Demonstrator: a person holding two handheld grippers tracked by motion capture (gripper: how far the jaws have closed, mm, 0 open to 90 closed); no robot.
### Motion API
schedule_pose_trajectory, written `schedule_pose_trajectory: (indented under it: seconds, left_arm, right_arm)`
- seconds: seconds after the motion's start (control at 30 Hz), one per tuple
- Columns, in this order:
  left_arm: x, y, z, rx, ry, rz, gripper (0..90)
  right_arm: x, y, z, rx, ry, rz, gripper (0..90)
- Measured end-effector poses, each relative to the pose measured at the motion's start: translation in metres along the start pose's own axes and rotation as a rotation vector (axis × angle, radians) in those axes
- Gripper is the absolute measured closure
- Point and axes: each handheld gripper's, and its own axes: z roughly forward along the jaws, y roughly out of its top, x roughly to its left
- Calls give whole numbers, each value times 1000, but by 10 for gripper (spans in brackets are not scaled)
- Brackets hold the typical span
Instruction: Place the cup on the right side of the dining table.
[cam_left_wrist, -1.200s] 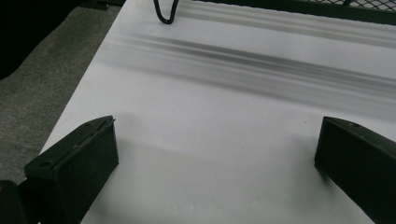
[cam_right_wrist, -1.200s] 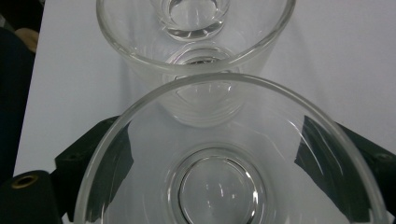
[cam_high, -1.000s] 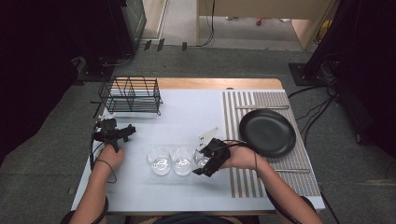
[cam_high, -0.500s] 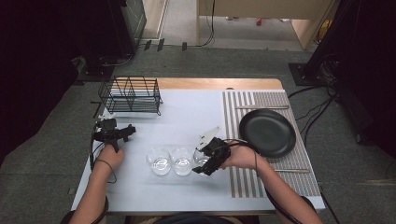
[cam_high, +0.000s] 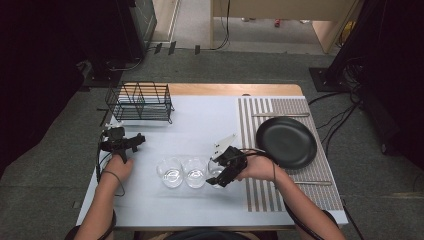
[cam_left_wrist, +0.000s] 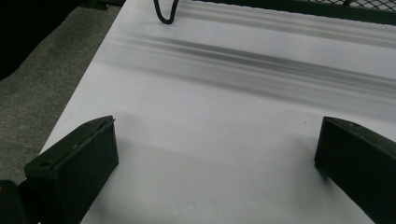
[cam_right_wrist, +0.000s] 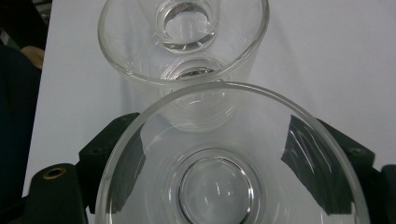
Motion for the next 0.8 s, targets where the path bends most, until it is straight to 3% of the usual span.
schedule_pose_trajectory:
  seconds: [0.33,0.53,0.8]
  left_arm:
    - [0,0,0,0,0,0,0]
    - [0,0,0,0,0,0,0]
    - [0,0,0,0,0,0,0]
  right_arm:
    - [-1,1,-5,-22,-10,1,192]
    - [-3,2,-8,-43,-48,-7,192]
    - [-5,1,-10,-46,-61,9,192]
